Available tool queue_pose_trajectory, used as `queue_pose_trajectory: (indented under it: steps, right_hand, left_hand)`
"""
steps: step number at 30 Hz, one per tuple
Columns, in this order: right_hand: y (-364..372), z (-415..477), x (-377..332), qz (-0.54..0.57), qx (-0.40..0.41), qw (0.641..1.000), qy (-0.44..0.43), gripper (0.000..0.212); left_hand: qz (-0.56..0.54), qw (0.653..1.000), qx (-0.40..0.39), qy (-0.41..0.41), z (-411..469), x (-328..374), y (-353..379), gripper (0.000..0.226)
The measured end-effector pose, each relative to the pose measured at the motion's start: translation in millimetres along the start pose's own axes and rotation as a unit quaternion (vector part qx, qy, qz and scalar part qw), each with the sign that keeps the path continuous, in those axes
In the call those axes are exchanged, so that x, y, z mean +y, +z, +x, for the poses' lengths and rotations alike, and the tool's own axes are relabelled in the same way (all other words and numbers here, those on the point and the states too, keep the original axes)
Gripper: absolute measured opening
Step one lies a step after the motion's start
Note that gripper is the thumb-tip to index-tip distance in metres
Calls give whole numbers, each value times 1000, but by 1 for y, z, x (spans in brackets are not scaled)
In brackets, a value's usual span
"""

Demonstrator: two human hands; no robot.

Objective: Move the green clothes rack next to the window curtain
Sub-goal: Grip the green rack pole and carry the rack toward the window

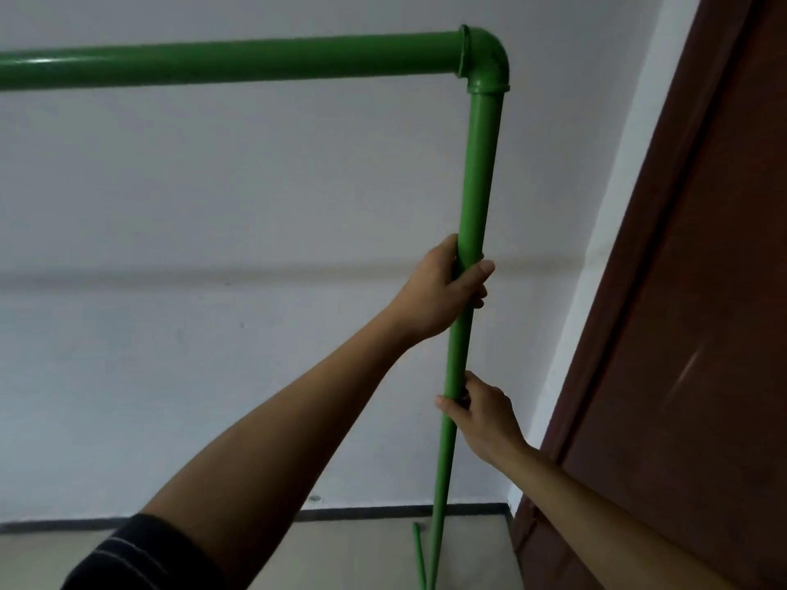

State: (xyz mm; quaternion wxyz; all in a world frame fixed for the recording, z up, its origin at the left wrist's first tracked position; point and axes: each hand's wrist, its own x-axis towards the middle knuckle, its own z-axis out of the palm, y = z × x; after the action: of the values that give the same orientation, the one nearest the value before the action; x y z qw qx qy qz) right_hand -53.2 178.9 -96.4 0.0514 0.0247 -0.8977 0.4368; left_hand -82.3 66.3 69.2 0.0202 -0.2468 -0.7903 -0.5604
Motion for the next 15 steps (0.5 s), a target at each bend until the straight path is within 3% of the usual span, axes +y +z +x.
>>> queue_pose_trajectory:
  steps: [15]
  right_hand:
    - [150,-46,-132,-4,-124,978,-166,23]
  left_hand:
    - [72,989,126,4,-154,-13,-168,20]
